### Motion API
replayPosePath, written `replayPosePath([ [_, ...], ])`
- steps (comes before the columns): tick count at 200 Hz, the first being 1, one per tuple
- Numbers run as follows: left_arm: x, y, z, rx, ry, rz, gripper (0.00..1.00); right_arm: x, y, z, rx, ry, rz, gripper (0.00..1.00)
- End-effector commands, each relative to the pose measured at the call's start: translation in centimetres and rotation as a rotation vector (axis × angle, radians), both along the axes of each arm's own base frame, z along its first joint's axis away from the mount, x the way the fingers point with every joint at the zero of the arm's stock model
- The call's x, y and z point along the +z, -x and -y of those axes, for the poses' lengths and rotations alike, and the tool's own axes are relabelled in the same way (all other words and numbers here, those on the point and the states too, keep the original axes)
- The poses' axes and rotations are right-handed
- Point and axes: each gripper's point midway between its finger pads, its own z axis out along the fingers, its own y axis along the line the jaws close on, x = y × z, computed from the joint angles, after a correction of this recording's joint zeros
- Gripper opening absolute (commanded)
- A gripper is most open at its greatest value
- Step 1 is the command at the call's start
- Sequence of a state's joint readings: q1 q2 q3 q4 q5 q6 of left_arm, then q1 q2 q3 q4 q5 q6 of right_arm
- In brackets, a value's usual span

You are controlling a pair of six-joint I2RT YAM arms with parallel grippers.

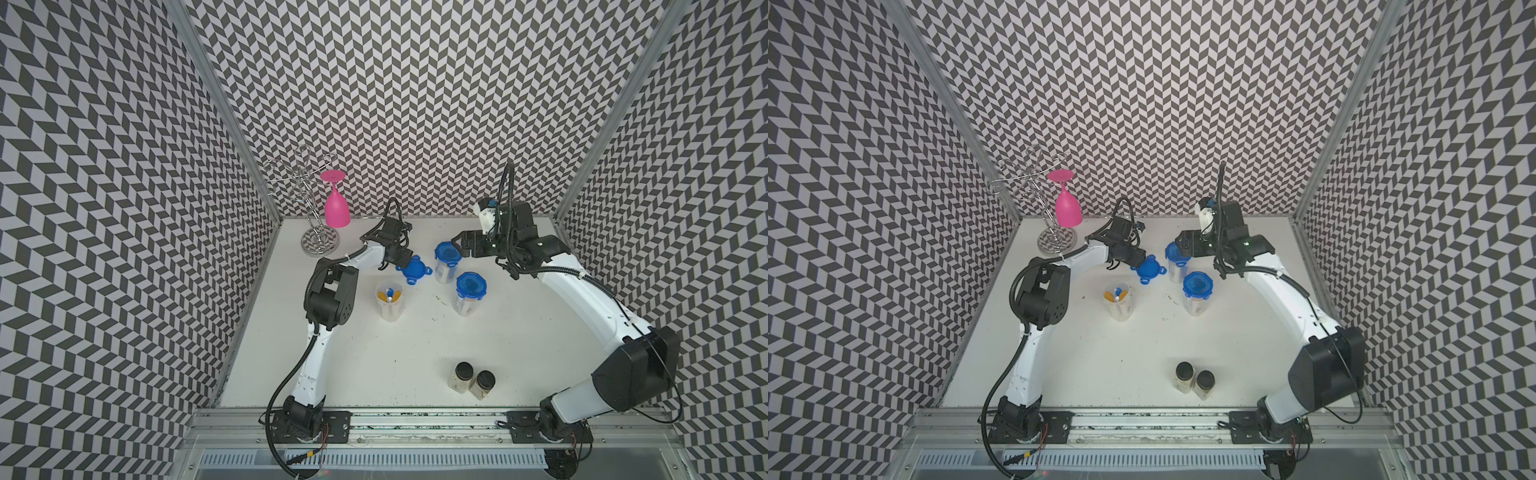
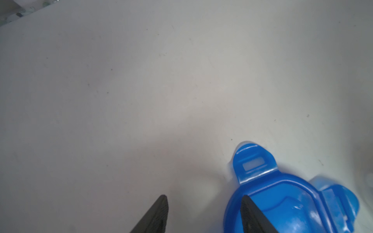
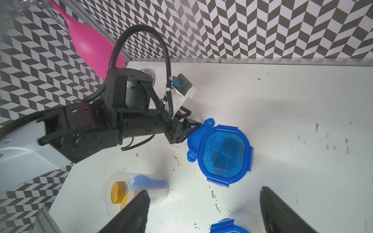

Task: Pack away toiletry kits
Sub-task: Move the lid to the center of the board.

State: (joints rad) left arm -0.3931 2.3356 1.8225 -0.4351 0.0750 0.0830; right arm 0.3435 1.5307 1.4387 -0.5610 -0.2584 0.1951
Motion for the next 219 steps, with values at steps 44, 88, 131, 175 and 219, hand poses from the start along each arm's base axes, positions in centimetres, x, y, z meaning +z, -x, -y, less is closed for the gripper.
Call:
replayPosePath([
  [44,-2.9,2.0,-9.9,0.263,-0.113,-0.161,0.58,1.0,-0.8,-0.1,-0.003,-0.024,0.035,0.84],
  [88,-2.4,3.7,-13.2,0.367,-0.117,-0.17,0.58,1.2,-0.6,-0.5,0.015,-0.037,0.037,0.84],
  [131,1.0,3.5,-12.6,0.363,0.012,-0.139,0.62,1.3,-0.6,-0.8,0.029,-0.051,0.035,0.84],
  [175,4.7,3.6,-10.0,0.398,0.19,-0.135,0.86,1.4,-0.6,-0.5,0.018,-0.038,0.045,0.84],
  [219,3.9,3.7,-8.5,0.51,0.227,-0.148,1.0,0.9,-1.1,-0.8,0.024,-0.039,0.021,0.85],
])
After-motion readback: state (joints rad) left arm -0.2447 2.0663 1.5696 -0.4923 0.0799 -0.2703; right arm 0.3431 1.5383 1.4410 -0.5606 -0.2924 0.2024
